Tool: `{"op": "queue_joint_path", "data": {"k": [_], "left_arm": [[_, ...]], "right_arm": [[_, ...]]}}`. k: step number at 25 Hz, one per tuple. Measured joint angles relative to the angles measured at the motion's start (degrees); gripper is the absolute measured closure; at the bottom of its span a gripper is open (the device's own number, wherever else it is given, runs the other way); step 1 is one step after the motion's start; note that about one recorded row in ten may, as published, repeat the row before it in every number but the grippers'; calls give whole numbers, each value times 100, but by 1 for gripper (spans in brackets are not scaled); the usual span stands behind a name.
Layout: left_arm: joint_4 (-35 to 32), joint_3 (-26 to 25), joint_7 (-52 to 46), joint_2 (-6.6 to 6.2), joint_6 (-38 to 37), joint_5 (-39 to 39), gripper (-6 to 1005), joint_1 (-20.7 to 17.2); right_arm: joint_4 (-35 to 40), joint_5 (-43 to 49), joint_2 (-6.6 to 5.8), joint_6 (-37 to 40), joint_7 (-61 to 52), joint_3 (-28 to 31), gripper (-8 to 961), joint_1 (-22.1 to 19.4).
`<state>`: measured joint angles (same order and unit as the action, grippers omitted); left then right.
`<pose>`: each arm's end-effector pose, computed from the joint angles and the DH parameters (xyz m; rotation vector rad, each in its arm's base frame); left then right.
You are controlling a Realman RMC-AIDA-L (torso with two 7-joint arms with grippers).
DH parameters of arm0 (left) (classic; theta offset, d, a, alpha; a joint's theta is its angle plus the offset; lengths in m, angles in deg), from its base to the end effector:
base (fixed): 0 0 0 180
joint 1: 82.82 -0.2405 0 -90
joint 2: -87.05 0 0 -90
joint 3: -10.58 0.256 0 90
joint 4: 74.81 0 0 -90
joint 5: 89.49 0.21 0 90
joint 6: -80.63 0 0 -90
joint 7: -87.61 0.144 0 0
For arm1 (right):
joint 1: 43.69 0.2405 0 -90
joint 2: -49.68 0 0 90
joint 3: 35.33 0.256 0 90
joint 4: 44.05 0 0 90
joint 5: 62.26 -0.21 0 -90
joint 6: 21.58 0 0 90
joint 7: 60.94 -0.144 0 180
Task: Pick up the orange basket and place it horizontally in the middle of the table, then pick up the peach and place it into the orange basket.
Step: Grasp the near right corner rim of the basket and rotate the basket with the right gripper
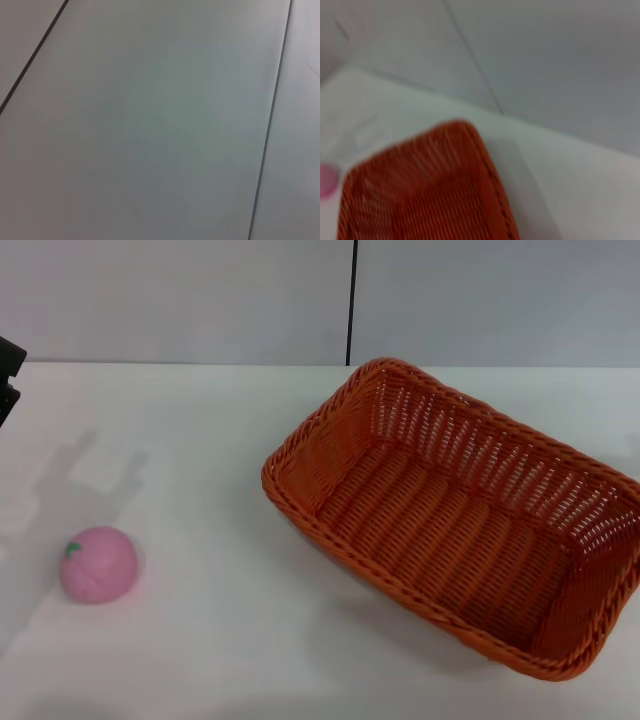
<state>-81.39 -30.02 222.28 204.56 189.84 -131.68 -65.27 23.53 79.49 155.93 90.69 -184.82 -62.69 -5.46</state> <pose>-0.3249 0.2311 0.0402 -1.6889 -0.5382 -1.3742 0.2478 0.3492 0.1773 -2.5295 1.1667 0.1019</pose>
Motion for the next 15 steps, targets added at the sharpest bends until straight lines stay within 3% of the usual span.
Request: {"op": "queue_joint_path", "data": {"k": [1, 15], "left_arm": [[-1, 0, 0, 3, -6, 0, 159, -5], [29, 0, -7, 26, -128, 0, 159, -8]], "right_arm": [[-8, 136, -4, -20, -89, -338, 231, 94], [-493, 347, 131, -646, -142, -1733, 231, 176]]}}
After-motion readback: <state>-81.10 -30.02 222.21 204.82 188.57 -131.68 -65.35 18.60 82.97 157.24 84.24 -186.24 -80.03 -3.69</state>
